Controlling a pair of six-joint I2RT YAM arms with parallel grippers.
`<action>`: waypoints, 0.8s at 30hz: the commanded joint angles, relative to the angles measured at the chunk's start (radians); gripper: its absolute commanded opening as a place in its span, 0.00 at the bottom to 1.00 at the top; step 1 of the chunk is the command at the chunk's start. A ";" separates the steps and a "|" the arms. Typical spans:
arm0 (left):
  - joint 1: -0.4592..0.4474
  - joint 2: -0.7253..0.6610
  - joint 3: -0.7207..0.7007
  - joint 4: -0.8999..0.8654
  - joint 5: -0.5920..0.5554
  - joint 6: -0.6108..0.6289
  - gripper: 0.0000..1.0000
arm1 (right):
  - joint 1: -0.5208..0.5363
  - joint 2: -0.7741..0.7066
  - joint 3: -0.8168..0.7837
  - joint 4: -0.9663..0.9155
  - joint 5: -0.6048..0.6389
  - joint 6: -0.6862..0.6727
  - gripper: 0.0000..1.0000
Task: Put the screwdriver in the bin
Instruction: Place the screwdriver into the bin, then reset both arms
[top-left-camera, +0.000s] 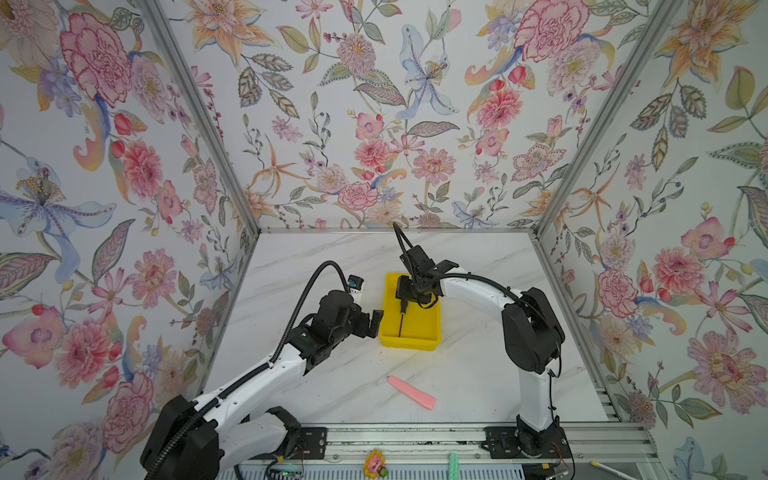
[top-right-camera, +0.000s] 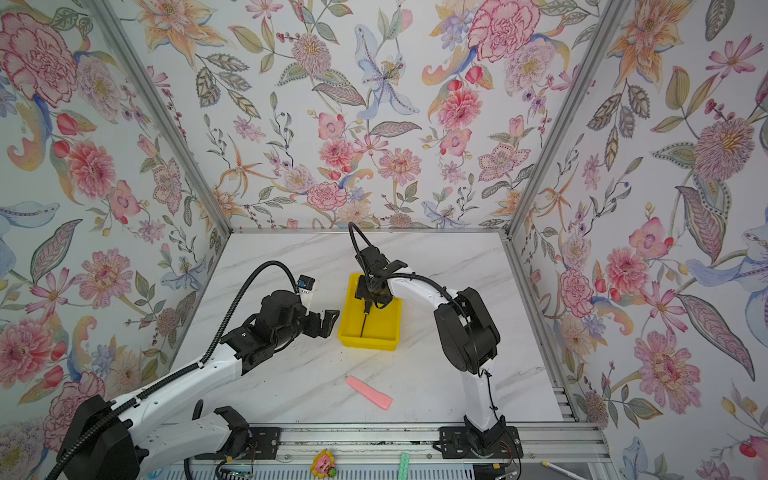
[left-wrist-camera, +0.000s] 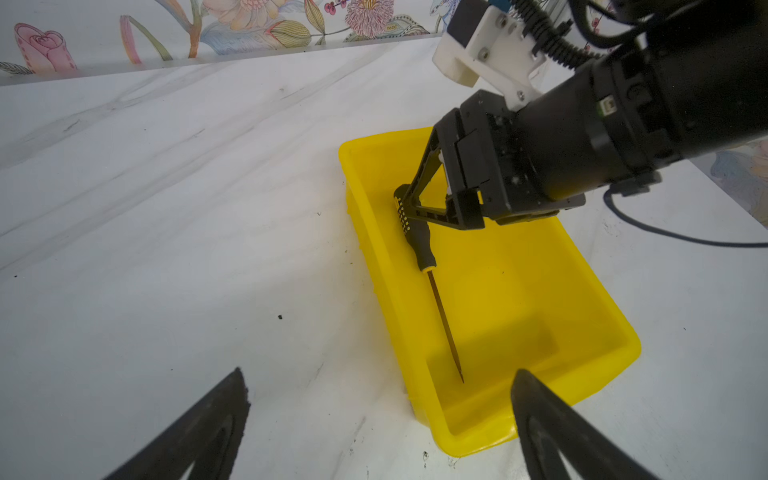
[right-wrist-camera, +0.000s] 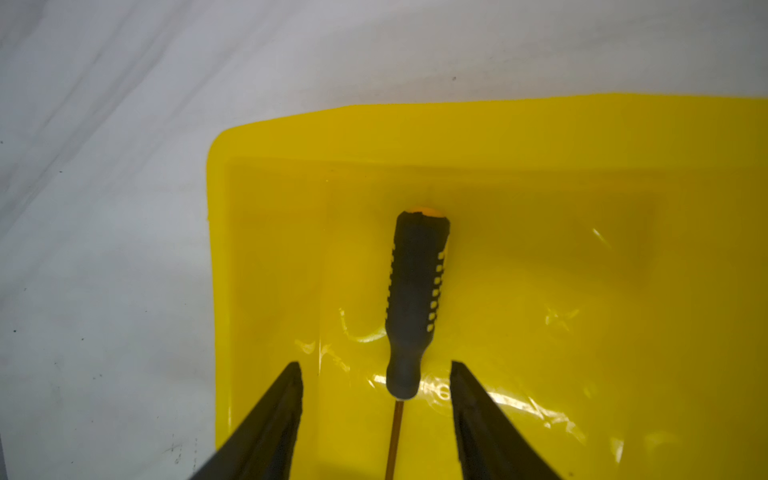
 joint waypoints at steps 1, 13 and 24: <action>0.011 -0.025 0.006 0.010 -0.034 0.011 0.99 | 0.003 -0.062 -0.010 -0.005 0.044 -0.026 0.60; 0.037 -0.014 0.014 0.013 -0.174 0.018 0.99 | 0.018 -0.311 -0.116 0.065 0.241 -0.177 0.96; 0.165 -0.064 -0.032 0.052 -0.416 0.021 0.99 | -0.151 -0.726 -0.502 0.203 0.368 -0.273 0.99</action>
